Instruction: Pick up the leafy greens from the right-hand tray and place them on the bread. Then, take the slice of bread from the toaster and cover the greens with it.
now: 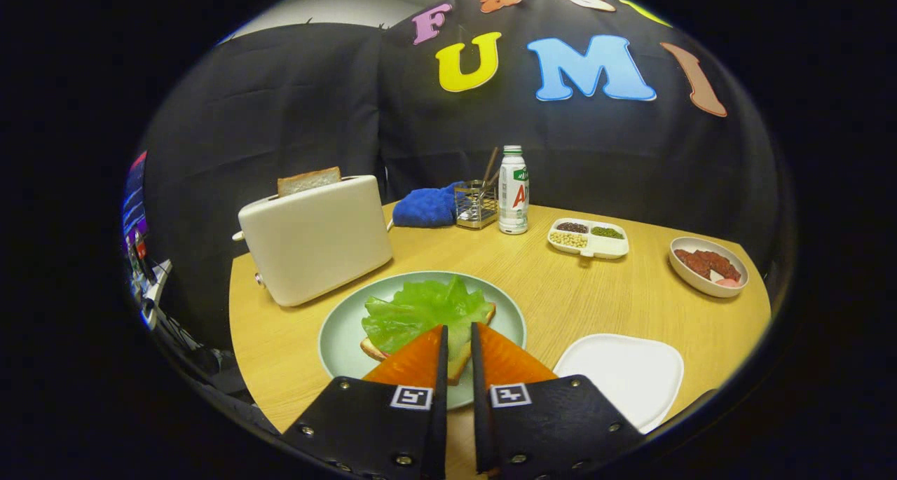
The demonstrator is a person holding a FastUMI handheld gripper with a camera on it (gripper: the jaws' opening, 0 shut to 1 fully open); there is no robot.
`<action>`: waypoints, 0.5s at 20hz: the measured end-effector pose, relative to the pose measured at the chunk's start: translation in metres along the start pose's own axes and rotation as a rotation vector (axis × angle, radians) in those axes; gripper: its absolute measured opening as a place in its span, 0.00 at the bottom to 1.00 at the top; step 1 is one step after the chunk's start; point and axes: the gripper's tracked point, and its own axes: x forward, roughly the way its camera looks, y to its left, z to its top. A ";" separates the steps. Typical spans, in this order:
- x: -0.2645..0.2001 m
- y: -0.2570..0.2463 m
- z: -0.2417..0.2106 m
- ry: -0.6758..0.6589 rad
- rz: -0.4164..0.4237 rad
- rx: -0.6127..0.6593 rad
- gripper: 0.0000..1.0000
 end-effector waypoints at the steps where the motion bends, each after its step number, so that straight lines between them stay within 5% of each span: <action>1: -0.006 -0.008 0.005 -0.025 -0.043 0.006 0.19; 5: -0.032 -0.017 0.048 -0.175 -0.206 0.043 0.43; 7: -0.045 -0.014 0.067 -0.223 -0.303 0.028 0.45; 10: -0.048 0.016 0.087 -0.251 -0.300 0.001 0.45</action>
